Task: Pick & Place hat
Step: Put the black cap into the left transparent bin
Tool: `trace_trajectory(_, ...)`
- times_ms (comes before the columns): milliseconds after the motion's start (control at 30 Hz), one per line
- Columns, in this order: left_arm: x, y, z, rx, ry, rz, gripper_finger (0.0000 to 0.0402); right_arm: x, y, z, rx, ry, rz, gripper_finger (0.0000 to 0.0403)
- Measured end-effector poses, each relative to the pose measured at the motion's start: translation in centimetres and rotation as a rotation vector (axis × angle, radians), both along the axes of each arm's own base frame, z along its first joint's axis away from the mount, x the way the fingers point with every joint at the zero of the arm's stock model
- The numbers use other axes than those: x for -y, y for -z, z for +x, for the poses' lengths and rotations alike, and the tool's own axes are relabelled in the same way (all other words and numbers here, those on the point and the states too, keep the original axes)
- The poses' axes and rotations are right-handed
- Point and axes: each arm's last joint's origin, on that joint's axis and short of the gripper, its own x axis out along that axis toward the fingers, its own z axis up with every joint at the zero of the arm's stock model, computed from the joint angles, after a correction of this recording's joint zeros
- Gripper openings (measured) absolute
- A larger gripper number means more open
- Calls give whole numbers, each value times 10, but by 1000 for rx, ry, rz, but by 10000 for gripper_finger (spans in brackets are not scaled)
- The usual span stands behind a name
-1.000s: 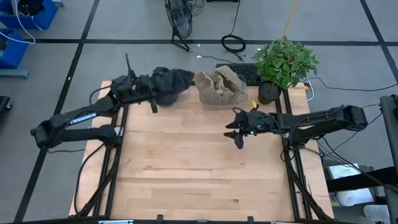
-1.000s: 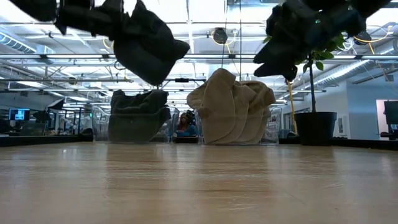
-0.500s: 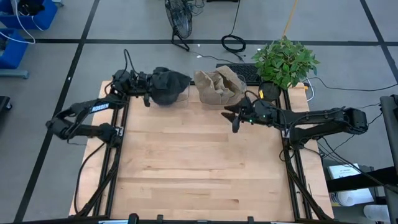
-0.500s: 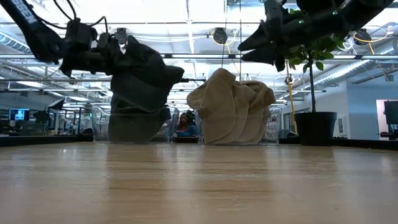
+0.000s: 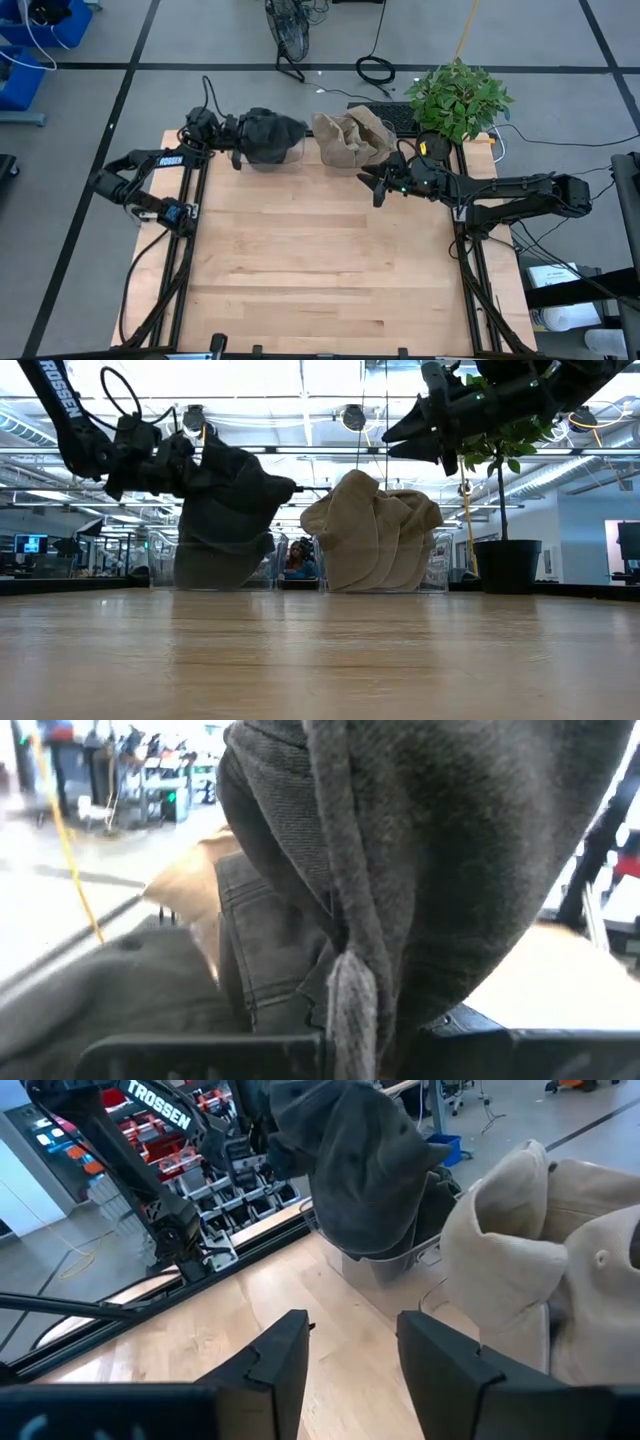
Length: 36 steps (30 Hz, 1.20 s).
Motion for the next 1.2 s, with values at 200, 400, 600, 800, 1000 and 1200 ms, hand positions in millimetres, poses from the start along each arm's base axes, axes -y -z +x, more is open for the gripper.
trace_trajectory(200,0,4,0,-21,-7,76,50,1,0,0,13,11,35,130)
trace_trajectory(400,0,16,-1,-104,-78,-45,86,1,0,0,18,14,49,124)
trace_trajectory(600,-2,17,-1,-120,-182,-153,105,1,0,0,18,14,49,115)
trace_trajectory(800,-3,16,-1,-112,-203,-208,157,1,0,0,17,15,48,104)
trace_trajectory(1000,-3,16,-2,-106,-213,-271,236,1,0,0,16,14,46,92)
trace_trajectory(1200,-4,12,-1,-71,-216,-335,299,1,0,0,17,14,48,88)
